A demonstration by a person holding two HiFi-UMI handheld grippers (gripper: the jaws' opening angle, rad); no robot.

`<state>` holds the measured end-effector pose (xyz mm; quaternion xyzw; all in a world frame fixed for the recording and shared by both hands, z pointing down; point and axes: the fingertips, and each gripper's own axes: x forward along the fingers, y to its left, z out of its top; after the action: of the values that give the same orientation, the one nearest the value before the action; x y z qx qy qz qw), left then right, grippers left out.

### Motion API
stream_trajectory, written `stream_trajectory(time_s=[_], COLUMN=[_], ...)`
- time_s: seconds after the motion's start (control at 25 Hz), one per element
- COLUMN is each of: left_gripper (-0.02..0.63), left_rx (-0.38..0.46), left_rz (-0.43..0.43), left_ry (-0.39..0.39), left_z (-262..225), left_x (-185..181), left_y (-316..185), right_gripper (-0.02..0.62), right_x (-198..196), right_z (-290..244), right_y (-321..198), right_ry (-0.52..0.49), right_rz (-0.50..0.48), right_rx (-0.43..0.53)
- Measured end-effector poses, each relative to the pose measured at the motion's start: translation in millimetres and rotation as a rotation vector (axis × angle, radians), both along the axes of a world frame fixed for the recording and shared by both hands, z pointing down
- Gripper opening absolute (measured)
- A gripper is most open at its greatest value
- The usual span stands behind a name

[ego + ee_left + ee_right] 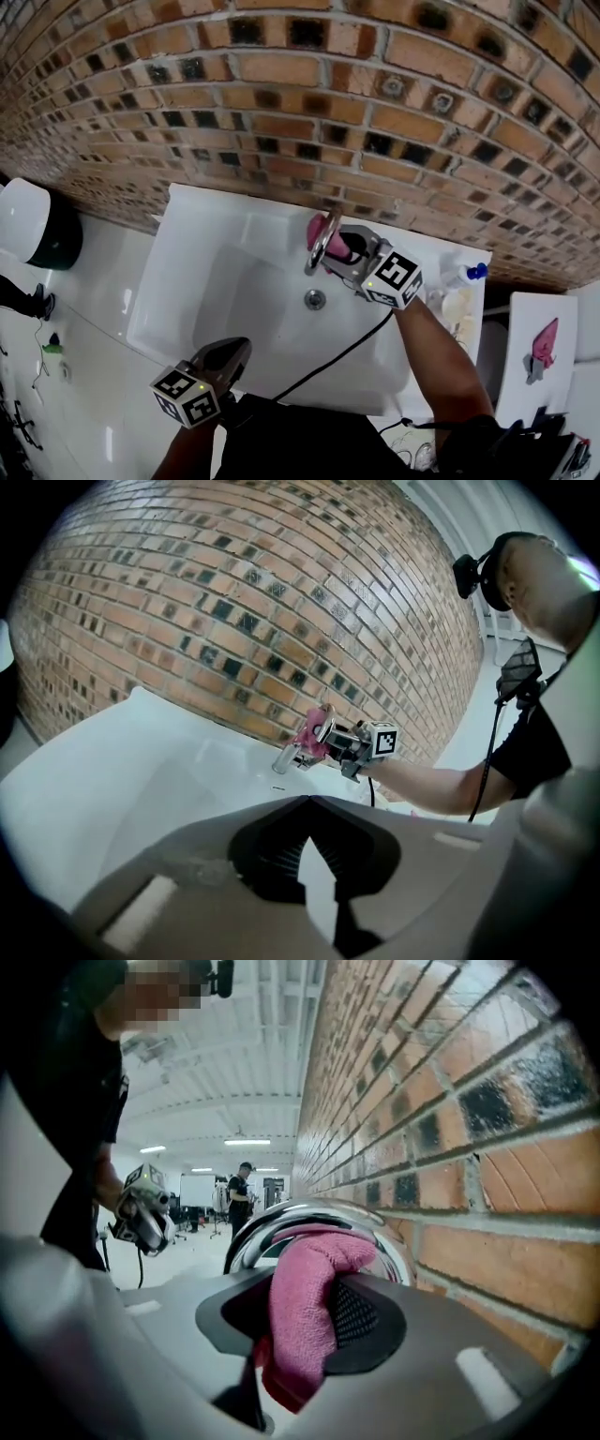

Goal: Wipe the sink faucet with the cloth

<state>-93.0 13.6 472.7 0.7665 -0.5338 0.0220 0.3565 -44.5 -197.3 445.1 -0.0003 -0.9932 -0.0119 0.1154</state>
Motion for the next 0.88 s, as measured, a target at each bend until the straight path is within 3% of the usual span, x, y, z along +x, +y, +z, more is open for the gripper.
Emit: stream_trajectory(time_s=[0.48, 0.72, 0.88], left_gripper=[0.006, 0.006, 0.006], left_rx=[0.01, 0.026, 0.027], left_rz=[-0.055, -0.049, -0.028], left_ry=[0.007, 0.015, 0.015], left_z=[-0.8, -2.6, -2.2], left_x=[17.2, 24.7, 29.0], left_y=[22.7, 25.3, 26.6], right_gripper=[0.147, 0.148, 0.149], right_x=[6.8, 11.8, 15.5], right_z=[14.0, 22.5, 42.9], right_y=[20.7, 28.2, 36.3], right_ry=[0.213, 0.29, 0.356], right_rz=[0.01, 0.043, 0.026], right_rx=[0.5, 0.585, 0.555])
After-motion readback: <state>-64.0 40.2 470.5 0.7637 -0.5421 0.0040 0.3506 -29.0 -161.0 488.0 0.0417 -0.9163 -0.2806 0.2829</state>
